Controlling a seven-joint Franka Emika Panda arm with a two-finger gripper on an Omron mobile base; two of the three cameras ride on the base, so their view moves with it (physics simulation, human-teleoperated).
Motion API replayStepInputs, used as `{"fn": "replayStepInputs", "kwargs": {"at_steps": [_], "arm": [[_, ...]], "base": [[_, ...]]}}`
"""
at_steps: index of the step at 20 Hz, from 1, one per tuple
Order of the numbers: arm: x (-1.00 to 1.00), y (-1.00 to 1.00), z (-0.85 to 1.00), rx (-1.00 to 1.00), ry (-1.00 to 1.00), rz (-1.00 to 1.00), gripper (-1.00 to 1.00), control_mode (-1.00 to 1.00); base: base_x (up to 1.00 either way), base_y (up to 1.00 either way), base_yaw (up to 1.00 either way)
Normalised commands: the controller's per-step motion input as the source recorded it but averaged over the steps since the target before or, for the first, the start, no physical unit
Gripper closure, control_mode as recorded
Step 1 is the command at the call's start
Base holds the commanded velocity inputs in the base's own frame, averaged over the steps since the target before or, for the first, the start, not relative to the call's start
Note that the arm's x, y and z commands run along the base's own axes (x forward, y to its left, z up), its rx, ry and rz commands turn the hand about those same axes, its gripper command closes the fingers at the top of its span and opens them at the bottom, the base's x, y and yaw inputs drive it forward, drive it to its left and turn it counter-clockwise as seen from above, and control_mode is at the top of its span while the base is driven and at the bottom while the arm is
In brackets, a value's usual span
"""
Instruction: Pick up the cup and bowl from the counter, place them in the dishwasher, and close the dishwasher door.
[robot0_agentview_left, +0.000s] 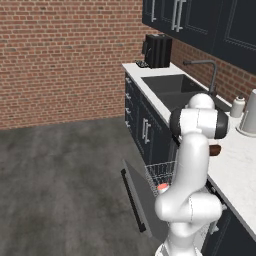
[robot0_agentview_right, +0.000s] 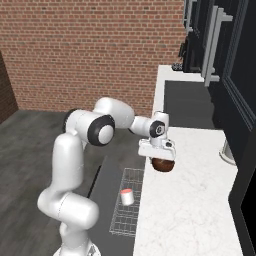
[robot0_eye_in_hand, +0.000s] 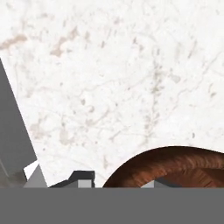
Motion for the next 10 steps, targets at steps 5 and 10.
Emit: {"fn": "replayStepInputs", "kwargs": {"at_steps": [5, 10], "arm": [[-0.05, 0.0, -0.06, 0.0, 0.0, 0.0, 1.0, -1.0], [-0.76, 0.52, 0.07, 0.0, -0.31, 0.0, 1.0, -1.0]], "base": [[0.0, 0.0, 0.0], [0.0, 0.0, 0.0]]}}
